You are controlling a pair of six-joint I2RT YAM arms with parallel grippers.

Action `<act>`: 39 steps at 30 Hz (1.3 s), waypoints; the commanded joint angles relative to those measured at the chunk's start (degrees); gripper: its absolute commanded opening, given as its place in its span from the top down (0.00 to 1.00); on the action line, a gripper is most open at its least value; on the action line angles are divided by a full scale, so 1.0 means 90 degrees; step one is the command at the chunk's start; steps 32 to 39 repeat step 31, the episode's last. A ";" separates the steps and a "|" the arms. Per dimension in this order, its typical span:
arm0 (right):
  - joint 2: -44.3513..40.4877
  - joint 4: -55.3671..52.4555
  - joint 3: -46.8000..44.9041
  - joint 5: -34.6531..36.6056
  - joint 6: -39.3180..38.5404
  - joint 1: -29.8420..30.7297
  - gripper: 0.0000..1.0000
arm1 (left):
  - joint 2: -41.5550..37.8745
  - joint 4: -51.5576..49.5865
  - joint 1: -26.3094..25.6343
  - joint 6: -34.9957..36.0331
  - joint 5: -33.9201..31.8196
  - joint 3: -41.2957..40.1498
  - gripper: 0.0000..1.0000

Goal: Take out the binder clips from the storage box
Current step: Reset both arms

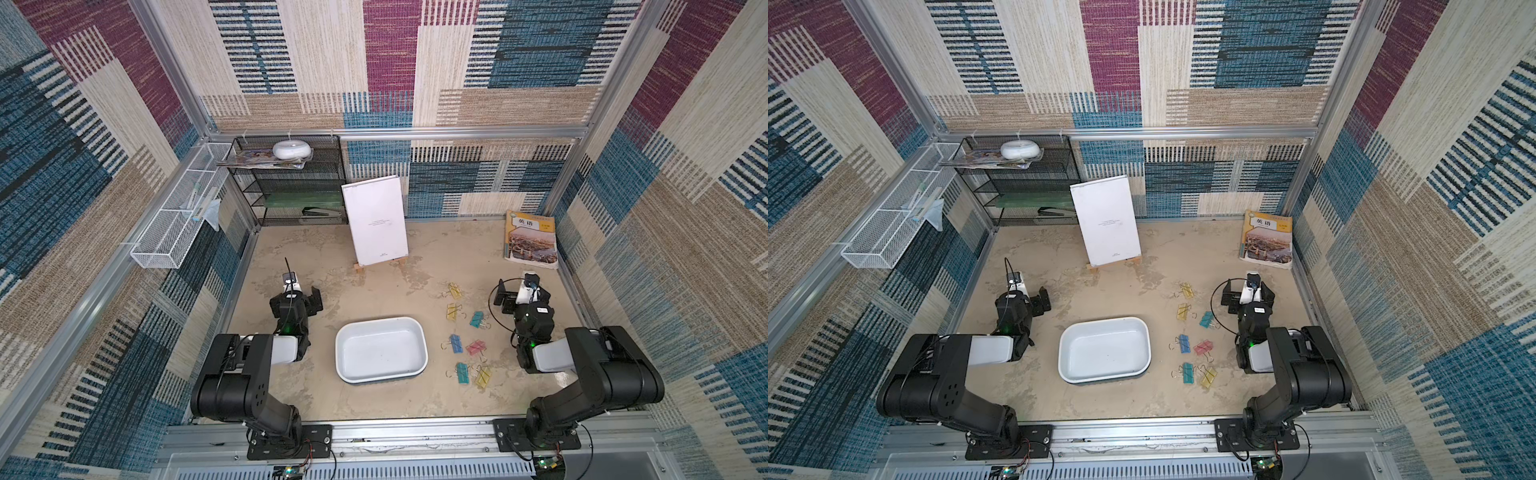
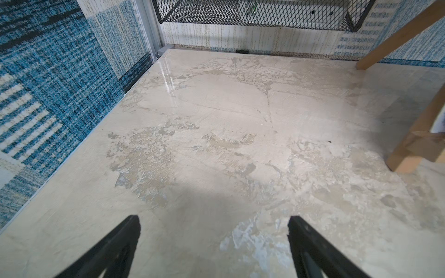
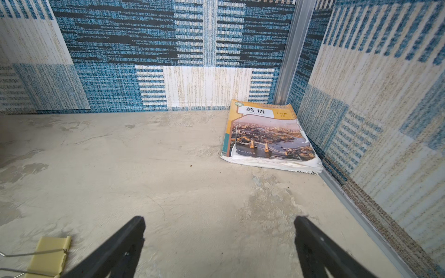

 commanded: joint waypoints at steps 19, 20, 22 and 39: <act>-0.0143 -0.0713 0.0314 -0.2159 0.0025 -0.0741 0.01 | -0.0011 0.0160 0.0011 0.0024 0.0015 0.0025 0.01; -0.0154 -0.0754 0.0322 -0.2163 0.0034 -0.0740 0.01 | -0.0011 0.0160 0.0012 0.0024 0.0012 0.0025 0.00; -0.0145 -0.0712 0.0319 -0.2164 0.0027 -0.0740 0.01 | -0.0018 0.0160 0.0015 0.0024 0.0012 0.0025 0.01; -0.0145 -0.0731 0.0319 -0.2164 0.0023 -0.0747 0.01 | -0.0027 0.0107 0.0035 0.0017 0.0068 0.0046 0.01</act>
